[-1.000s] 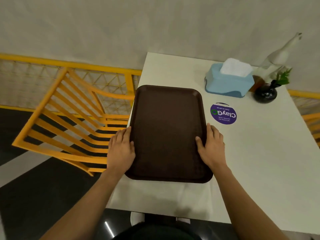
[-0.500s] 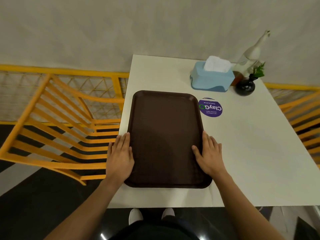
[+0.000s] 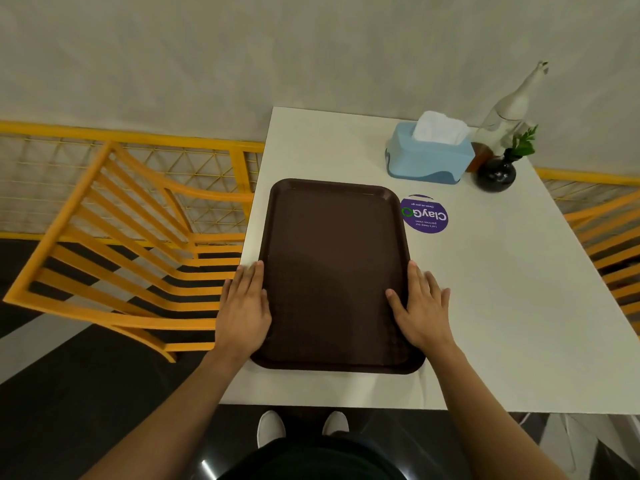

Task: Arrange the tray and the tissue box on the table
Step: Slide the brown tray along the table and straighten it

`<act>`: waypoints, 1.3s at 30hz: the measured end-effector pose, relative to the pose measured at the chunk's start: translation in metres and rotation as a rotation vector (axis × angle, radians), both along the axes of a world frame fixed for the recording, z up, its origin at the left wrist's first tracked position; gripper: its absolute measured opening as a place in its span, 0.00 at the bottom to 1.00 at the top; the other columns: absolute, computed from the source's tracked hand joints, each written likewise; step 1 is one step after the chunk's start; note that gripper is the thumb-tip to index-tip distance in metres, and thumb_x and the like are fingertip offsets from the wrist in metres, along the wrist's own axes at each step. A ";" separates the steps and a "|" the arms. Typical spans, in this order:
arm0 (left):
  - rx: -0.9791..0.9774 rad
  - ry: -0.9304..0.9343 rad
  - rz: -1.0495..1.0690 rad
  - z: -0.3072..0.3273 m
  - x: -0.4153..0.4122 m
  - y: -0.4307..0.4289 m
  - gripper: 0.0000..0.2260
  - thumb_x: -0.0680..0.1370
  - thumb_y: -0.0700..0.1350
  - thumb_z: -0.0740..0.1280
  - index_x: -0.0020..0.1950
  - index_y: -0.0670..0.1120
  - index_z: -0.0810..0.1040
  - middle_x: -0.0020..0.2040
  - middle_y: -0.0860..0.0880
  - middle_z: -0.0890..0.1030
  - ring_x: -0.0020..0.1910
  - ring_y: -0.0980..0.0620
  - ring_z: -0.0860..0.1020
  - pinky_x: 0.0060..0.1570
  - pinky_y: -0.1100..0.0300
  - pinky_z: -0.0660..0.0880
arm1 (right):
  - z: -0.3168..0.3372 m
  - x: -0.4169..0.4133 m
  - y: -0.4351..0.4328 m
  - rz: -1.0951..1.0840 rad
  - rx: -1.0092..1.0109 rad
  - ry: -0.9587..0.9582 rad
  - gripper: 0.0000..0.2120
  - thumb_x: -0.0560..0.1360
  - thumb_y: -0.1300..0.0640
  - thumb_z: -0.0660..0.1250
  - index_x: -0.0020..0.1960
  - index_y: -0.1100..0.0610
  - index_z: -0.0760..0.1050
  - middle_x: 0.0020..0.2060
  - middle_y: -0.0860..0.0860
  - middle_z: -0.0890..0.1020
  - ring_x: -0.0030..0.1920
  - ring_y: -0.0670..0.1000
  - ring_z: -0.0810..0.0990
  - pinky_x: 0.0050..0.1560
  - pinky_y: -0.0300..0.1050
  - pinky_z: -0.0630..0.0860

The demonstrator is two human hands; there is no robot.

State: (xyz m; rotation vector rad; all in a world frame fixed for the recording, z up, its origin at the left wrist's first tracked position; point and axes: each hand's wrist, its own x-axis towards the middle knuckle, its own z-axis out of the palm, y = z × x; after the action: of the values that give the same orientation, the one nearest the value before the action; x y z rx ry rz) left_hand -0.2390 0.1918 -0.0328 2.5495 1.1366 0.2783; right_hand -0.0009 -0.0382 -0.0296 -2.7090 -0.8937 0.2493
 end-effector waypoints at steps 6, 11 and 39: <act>-0.012 -0.003 -0.017 0.000 -0.001 0.005 0.25 0.85 0.47 0.52 0.82 0.46 0.55 0.80 0.46 0.62 0.80 0.48 0.54 0.78 0.48 0.52 | 0.000 0.000 0.005 0.006 -0.005 0.007 0.36 0.82 0.36 0.50 0.83 0.52 0.45 0.81 0.53 0.58 0.81 0.60 0.52 0.77 0.67 0.47; -0.074 -0.044 0.004 0.005 0.007 0.017 0.24 0.85 0.46 0.54 0.82 0.45 0.55 0.81 0.46 0.61 0.80 0.48 0.55 0.77 0.51 0.57 | 0.006 0.006 0.023 0.023 0.010 0.013 0.36 0.82 0.37 0.52 0.83 0.53 0.46 0.81 0.54 0.59 0.80 0.60 0.53 0.78 0.66 0.49; -0.148 -0.097 0.004 0.009 0.015 0.024 0.25 0.85 0.45 0.55 0.82 0.47 0.54 0.81 0.48 0.60 0.80 0.49 0.55 0.73 0.51 0.65 | 0.008 0.011 0.028 -0.018 0.069 0.018 0.34 0.83 0.40 0.55 0.82 0.53 0.50 0.79 0.53 0.63 0.79 0.61 0.57 0.77 0.63 0.58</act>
State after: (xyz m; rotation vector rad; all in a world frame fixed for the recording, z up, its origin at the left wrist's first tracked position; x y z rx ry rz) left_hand -0.2241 0.2154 -0.0234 2.3785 1.0844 0.3030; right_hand 0.0096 -0.0098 -0.0219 -2.6460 -0.8562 0.2348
